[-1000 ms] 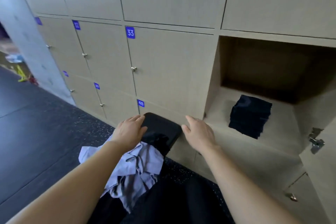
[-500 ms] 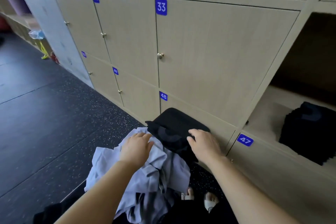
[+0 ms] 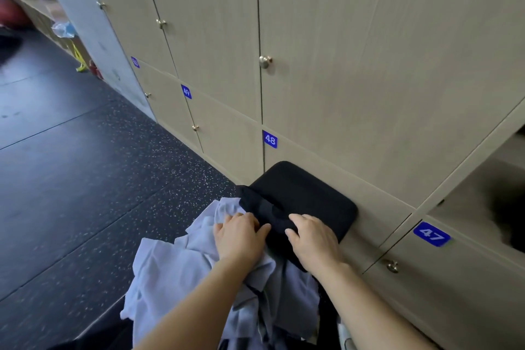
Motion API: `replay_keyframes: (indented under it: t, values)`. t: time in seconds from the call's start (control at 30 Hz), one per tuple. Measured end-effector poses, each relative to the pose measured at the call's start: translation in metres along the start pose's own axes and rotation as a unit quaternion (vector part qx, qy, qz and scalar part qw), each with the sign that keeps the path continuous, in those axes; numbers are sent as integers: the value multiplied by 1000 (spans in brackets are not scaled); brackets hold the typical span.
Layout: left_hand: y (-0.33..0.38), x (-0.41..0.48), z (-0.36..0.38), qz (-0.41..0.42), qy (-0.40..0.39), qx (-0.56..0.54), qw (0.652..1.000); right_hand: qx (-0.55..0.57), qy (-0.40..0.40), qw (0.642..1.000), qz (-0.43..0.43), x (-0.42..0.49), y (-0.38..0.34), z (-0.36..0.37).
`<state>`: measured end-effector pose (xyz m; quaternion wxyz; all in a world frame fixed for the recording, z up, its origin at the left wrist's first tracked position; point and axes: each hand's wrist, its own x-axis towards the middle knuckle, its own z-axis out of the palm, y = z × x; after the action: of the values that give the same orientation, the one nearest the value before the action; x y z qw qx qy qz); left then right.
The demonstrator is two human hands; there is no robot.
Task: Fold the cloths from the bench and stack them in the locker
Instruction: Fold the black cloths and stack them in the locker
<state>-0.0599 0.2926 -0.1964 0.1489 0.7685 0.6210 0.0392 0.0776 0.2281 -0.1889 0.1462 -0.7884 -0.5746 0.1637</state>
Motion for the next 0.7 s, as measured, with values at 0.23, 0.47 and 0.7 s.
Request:
replay_keyframes:
  t: [0.23,0.47,0.7]
  values:
    - [0,-12,-9,-5,43,-166,985,12,28,999,-20,-11,-4,-3]
    - [6,-15,-11,-85,-4,-228,970,-5,28,999,-25,-20,-8,-1]
    - [13,-10,-21,-139,-45,-388,910,23,55,998,-20,-21,-4,-6]
